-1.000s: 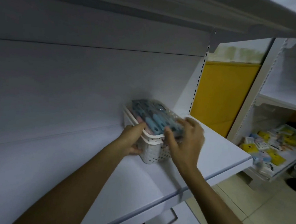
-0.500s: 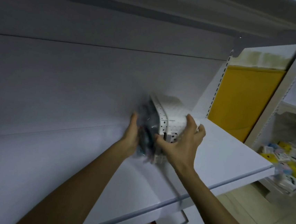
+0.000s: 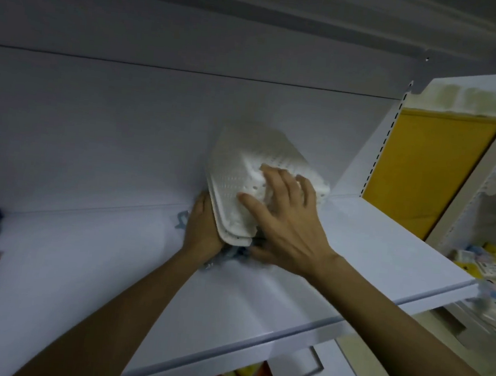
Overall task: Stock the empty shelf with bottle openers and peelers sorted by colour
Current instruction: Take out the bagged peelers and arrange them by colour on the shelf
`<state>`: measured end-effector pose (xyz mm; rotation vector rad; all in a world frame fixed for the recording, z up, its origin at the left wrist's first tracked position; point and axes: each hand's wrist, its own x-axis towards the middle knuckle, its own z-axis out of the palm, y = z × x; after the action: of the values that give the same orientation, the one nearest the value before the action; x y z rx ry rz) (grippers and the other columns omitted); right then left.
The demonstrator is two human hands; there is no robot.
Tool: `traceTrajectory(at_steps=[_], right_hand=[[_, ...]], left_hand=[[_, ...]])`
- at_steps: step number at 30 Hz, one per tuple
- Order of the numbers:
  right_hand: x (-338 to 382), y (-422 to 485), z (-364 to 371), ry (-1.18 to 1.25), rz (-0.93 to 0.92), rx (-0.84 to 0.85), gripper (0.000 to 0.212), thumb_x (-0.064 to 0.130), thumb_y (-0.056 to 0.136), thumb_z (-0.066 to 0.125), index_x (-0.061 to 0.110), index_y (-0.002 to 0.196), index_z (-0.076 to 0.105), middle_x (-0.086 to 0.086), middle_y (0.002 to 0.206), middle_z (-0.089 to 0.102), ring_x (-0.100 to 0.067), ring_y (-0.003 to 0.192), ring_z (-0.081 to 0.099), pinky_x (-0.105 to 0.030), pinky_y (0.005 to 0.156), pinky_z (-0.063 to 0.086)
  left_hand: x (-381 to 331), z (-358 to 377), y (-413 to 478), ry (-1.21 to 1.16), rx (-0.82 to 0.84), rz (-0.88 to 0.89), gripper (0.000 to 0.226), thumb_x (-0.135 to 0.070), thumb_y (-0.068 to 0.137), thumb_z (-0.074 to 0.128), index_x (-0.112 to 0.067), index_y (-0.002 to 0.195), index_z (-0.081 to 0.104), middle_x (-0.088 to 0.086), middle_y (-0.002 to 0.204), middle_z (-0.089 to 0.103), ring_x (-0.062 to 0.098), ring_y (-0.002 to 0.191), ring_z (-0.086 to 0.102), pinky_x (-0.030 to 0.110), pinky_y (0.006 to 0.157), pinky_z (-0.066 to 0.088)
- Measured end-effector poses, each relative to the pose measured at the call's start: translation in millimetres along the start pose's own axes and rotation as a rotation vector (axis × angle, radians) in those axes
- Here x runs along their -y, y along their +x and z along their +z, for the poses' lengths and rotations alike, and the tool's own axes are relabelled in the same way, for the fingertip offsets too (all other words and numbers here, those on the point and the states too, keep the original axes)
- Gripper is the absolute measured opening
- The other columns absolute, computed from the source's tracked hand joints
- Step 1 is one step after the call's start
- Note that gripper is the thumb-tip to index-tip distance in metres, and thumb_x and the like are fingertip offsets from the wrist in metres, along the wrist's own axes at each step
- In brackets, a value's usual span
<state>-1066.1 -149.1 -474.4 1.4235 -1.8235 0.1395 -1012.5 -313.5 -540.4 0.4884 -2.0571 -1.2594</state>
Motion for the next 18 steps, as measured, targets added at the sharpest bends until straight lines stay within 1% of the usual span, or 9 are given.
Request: traceTrajectory(at_steps=[2,3,6,9,11,12,14,16,18], right_hand=[[-12.5,-3.4,-5.3,0.111,0.082,-0.075,0.087,0.058,0.058,0.074,0.022,0.129,0.038,-0.03,0.14,0.036,-0.046,0.126,0.036,-0.062,0.098,0.035],[-19.2,-7.9,-6.5,0.174,0.144,-0.108,0.084,0.058,0.061,0.071,0.022,0.129,0.038,-0.03,0.141,0.033,-0.044,0.127,0.033,-0.059,0.099,0.035],[-36.4,-25.7,-5.3,0.391,0.381,-0.173,0.09,0.05,0.056,0.076,0.018,0.132,0.039,-0.027,0.146,0.022,-0.039,0.134,0.023,-0.048,0.107,0.032],[-53.7,-38.0,-2.8,0.555,0.535,-0.282,0.094,0.054,0.055,0.074,0.01,0.132,0.042,-0.022,0.144,0.022,-0.019,0.133,0.021,-0.023,0.111,0.026],[-65.0,-44.9,-0.7,0.617,0.601,-0.318,0.095,0.057,0.056,0.074,0.014,0.133,0.039,-0.017,0.142,0.026,-0.012,0.131,0.024,-0.01,0.107,0.024],[-71.0,-49.1,1.6,0.635,0.643,-0.334,0.095,0.058,0.056,0.074,0.017,0.133,0.037,-0.015,0.141,0.029,-0.015,0.13,0.028,-0.013,0.107,0.028],[-84.4,-58.6,8.2,0.655,0.76,-0.376,0.093,0.055,0.057,0.077,0.022,0.133,0.035,-0.008,0.138,0.035,-0.016,0.127,0.035,-0.024,0.106,0.035],[-97.6,-70.0,16.9,0.73,0.947,-0.407,0.09,0.048,0.059,0.08,0.027,0.133,0.033,-0.001,0.136,0.037,-0.016,0.126,0.038,-0.033,0.106,0.038],[-106.9,-83.7,29.6,0.855,1.178,-0.428,0.088,0.045,0.062,0.082,0.029,0.133,0.033,0.0,0.137,0.038,-0.019,0.124,0.041,-0.04,0.106,0.04]], left_hand=[[-6.1,-1.1,7.3,0.108,-0.1,0.14,0.028,-0.028,0.09,0.055,-0.012,0.112,0.055,0.008,0.109,0.062,0.024,0.101,0.059,0.045,0.089,0.049],[-8.4,-1.1,10.9,0.17,-0.127,0.205,0.018,-0.023,0.093,0.05,-0.012,0.105,0.058,0.007,0.104,0.064,0.024,0.095,0.06,0.046,0.083,0.05],[-26.2,7.6,17.5,0.248,-0.049,0.341,0.023,-0.017,0.096,0.04,-0.007,0.096,0.06,0.008,0.1,0.064,0.024,0.094,0.06,0.044,0.081,0.05],[-47.9,31.3,23.6,0.503,0.23,0.522,0.025,-0.024,0.09,0.045,-0.012,0.102,0.062,0.009,0.11,0.063,0.025,0.103,0.056,0.042,0.089,0.047],[-54.7,47.8,23.5,0.751,0.395,0.705,0.024,-0.035,0.086,0.043,-0.023,0.098,0.059,0.004,0.103,0.063,0.021,0.092,0.056,0.035,0.085,0.045],[-53.9,54.8,23.8,0.831,0.455,0.755,0.028,-0.039,0.086,0.041,-0.025,0.102,0.059,0.003,0.104,0.064,0.022,0.093,0.057,0.032,0.084,0.042],[-48.4,65.8,27.9,0.953,0.552,0.744,0.038,-0.042,0.089,0.042,-0.028,0.122,0.054,0.001,0.124,0.059,0.023,0.108,0.055,0.032,0.09,0.04],[-43.4,72.2,33.5,1.057,0.605,0.7,0.049,-0.046,0.09,0.041,-0.032,0.137,0.042,-0.003,0.141,0.047,0.022,0.123,0.048,0.036,0.1,0.038],[-39.9,77.9,35.2,1.105,0.63,0.674,0.052,-0.047,0.092,0.039,-0.033,0.142,0.036,-0.003,0.145,0.044,0.022,0.127,0.044,0.037,0.104,0.032]])
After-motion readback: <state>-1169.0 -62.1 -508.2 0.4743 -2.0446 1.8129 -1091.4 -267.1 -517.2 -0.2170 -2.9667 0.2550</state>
